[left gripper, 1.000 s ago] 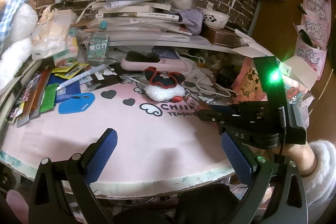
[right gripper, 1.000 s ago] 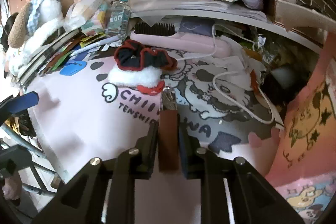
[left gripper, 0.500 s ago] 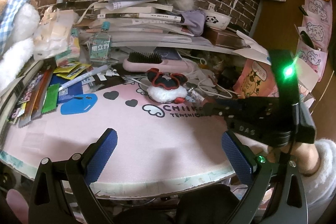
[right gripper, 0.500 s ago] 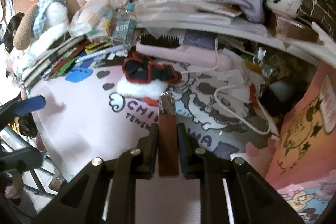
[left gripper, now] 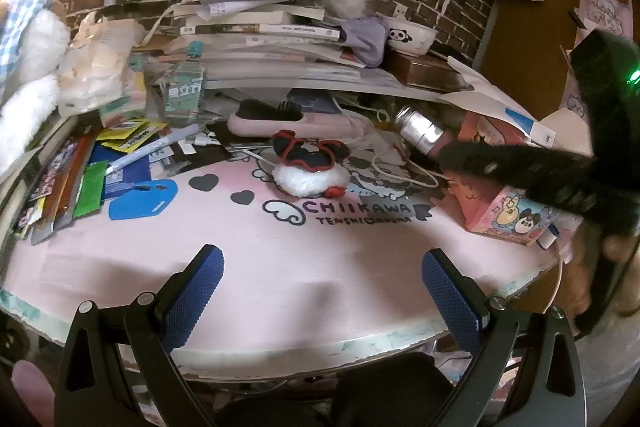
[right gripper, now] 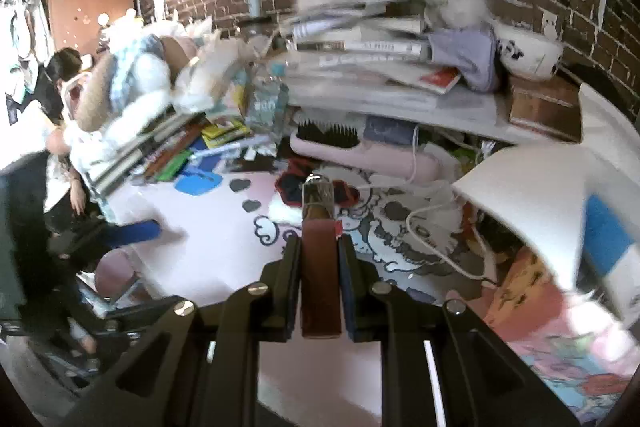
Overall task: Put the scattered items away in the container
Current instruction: 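Lift the red-handled tool with the right gripper toward the box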
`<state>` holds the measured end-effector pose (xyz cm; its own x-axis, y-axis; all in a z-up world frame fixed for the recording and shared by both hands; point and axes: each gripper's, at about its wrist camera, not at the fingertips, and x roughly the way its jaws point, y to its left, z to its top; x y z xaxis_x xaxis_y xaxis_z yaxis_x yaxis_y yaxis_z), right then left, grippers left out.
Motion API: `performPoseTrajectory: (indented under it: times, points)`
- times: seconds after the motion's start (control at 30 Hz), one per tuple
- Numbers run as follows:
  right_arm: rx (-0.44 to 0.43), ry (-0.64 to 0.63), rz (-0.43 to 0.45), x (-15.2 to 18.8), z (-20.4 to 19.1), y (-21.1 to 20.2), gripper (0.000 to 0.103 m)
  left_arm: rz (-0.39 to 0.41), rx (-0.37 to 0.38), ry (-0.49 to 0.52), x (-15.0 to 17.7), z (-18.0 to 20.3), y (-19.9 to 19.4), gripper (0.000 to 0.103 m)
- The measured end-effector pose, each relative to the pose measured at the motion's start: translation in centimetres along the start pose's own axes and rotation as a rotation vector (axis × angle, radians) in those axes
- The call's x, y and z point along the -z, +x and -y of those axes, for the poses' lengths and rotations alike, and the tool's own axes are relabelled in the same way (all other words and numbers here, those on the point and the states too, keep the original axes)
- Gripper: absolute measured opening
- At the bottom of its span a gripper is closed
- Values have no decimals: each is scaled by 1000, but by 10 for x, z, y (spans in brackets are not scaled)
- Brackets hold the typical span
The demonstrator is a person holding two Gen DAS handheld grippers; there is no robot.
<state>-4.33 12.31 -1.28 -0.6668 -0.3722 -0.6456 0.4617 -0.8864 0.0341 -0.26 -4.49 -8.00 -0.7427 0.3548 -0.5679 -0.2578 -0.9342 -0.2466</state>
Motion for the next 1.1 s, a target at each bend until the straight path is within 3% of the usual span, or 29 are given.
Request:
performPoseTrajectory:
  times: [0.23, 0.57, 0.8, 1.1]
  points:
    - [21, 8, 76, -15, 15, -63, 15, -5, 13, 10, -1, 6, 4, 99]
    - [231, 89, 102, -14, 85, -127, 15, -7, 22, 25, -2, 13, 5, 99]
    - [310, 209, 85, 6, 145, -140, 15, -8, 20, 32, -2, 18, 5, 99]
    - [328, 264, 55, 25, 175, -127, 15, -13, 18, 46, -2, 21, 5, 99]
